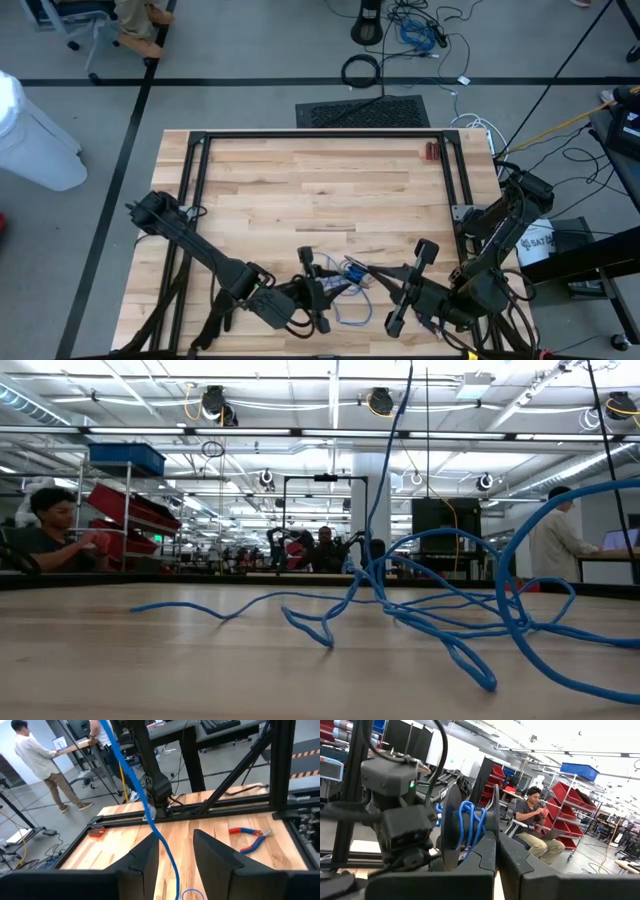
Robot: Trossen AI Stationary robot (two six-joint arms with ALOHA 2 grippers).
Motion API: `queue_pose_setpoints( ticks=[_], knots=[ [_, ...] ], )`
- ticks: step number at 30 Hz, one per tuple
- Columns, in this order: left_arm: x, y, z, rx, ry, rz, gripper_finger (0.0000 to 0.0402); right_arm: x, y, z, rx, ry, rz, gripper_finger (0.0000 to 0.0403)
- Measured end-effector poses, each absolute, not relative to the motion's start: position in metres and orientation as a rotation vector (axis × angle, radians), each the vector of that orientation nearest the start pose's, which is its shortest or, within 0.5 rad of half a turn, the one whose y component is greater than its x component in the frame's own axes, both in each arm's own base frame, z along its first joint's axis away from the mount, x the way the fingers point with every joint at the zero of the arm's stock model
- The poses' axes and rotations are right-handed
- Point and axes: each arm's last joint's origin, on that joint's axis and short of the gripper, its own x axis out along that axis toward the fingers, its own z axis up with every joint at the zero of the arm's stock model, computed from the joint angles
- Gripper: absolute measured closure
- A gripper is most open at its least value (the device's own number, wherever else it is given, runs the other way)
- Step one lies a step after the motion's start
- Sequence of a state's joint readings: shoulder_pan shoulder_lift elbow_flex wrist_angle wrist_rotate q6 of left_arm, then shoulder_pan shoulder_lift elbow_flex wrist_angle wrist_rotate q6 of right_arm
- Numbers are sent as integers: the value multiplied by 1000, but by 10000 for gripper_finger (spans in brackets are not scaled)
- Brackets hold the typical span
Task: Coil cords
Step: Coil the blue wire onto the black spool
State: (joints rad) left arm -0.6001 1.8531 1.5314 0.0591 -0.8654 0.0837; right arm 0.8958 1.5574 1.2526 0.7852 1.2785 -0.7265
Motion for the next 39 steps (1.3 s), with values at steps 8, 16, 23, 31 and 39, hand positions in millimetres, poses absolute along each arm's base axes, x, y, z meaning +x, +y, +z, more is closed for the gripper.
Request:
queue_pose_setpoints(
  ticks=[8, 16, 23, 31, 39],
  knots=[
    [375, -218, 303, 275, 231, 276, 274, 229, 245, 388, -289, -76, -435, 403],
    [372, -223, 304, 280, 226, 263, 274, 226, 246, 388, -314, -48, -464, 403],
    [366, -228, 311, 304, 216, 276, 274, 225, 246, 389, -318, -47, -471, 403],
    [360, -226, 304, 349, 270, 404, 274, 219, 250, 391, -302, -61, -450, 403],
    [356, -223, 307, 335, 289, 398, 274, 215, 251, 394, -304, -73, -445, 403]
  ],
)
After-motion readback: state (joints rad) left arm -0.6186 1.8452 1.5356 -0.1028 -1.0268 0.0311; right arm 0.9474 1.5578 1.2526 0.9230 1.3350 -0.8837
